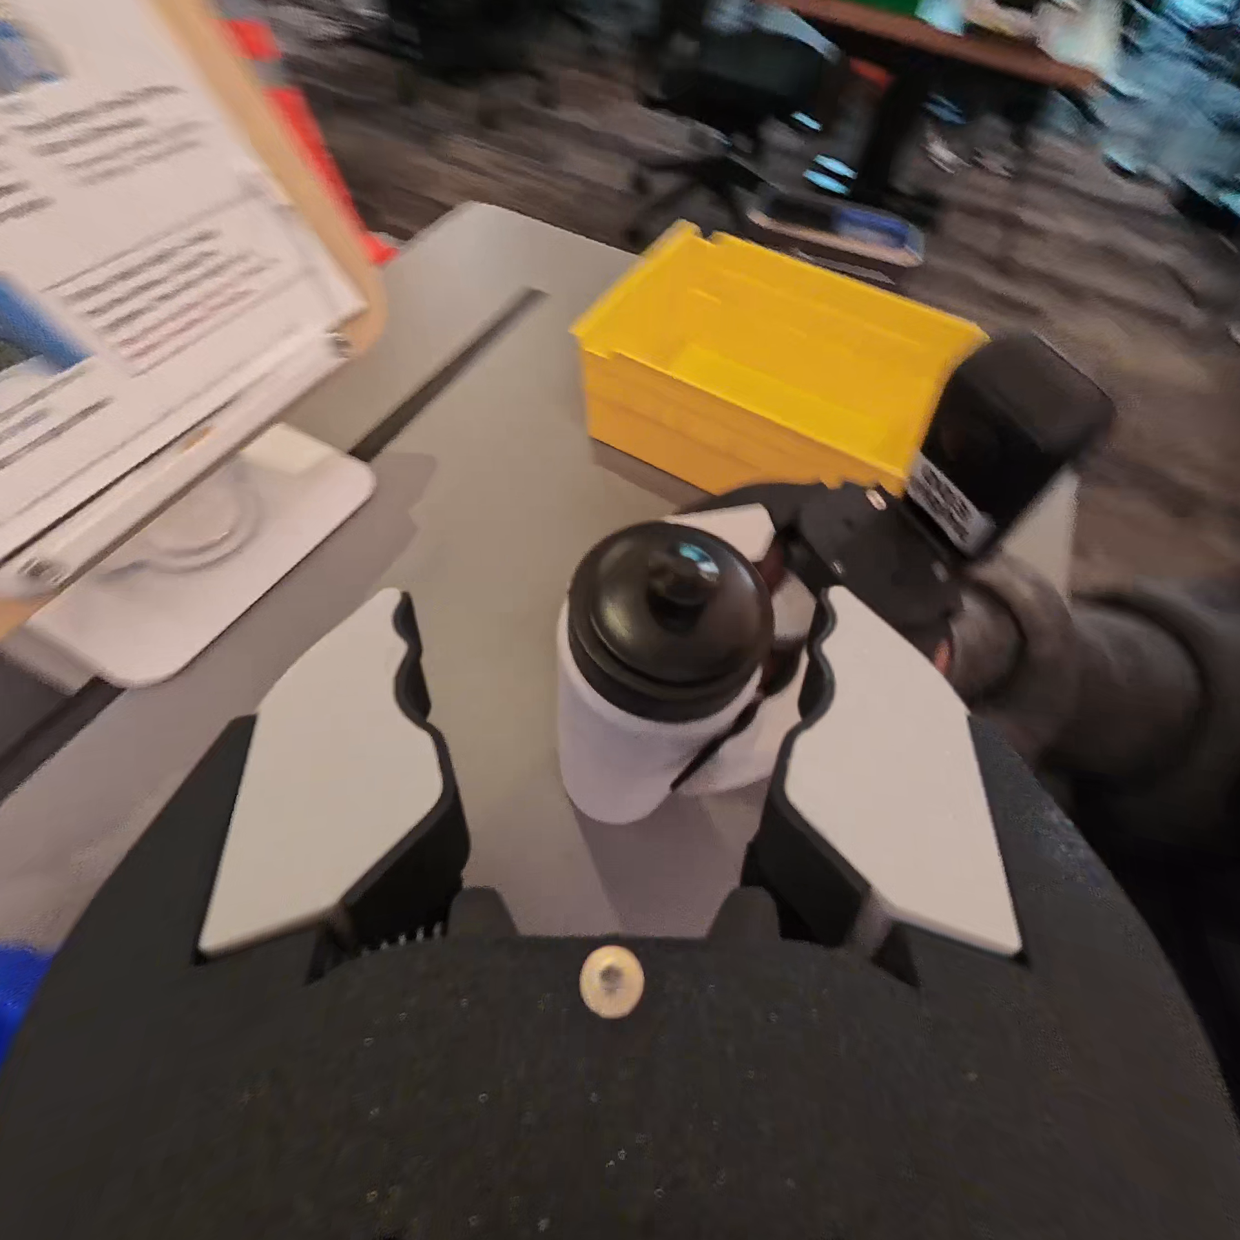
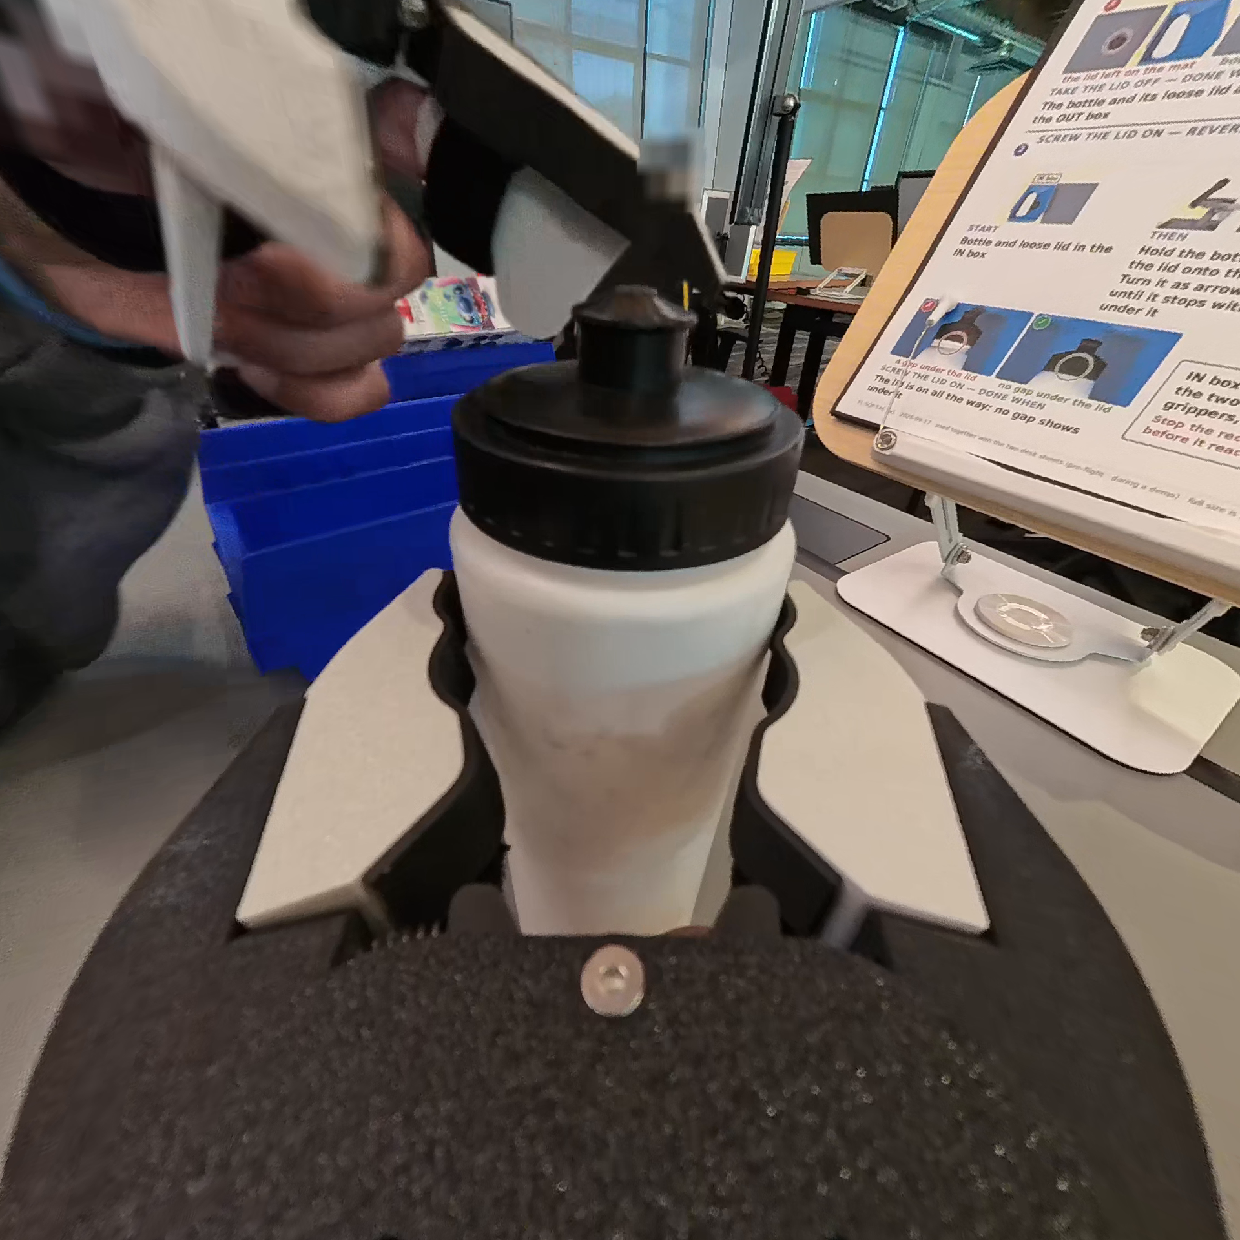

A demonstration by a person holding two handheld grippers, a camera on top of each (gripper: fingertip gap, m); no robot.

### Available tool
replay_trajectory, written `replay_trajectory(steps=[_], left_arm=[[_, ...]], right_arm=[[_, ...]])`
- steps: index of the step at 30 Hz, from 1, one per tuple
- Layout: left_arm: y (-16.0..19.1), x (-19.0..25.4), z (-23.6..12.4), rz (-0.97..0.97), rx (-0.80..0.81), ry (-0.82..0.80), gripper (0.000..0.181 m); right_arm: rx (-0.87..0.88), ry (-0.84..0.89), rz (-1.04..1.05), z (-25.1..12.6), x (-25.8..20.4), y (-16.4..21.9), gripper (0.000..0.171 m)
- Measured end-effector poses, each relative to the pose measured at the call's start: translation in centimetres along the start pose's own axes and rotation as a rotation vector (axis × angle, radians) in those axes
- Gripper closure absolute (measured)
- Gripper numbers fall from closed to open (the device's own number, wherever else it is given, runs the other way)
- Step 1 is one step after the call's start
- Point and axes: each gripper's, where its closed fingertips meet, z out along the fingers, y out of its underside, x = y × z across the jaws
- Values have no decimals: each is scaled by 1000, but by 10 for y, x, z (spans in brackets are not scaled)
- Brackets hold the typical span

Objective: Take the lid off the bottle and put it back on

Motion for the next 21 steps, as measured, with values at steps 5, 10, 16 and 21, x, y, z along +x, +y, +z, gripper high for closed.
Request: replay_trajectory(steps=[5,10,16,21], left_arm=[[0,18,9,-192,62,-211,73],[15,18,20,-145,-3,-459,76],[28,8,30,-247,-64,-491,99],[28,10,28,-189,-77,-359,106]], right_arm=[[20,7,1,1,0,-1,85],[20,9,-1,1,0,-1,85],[33,9,0,1,1,-1,85],[30,6,-2,1,0,-1,85]])
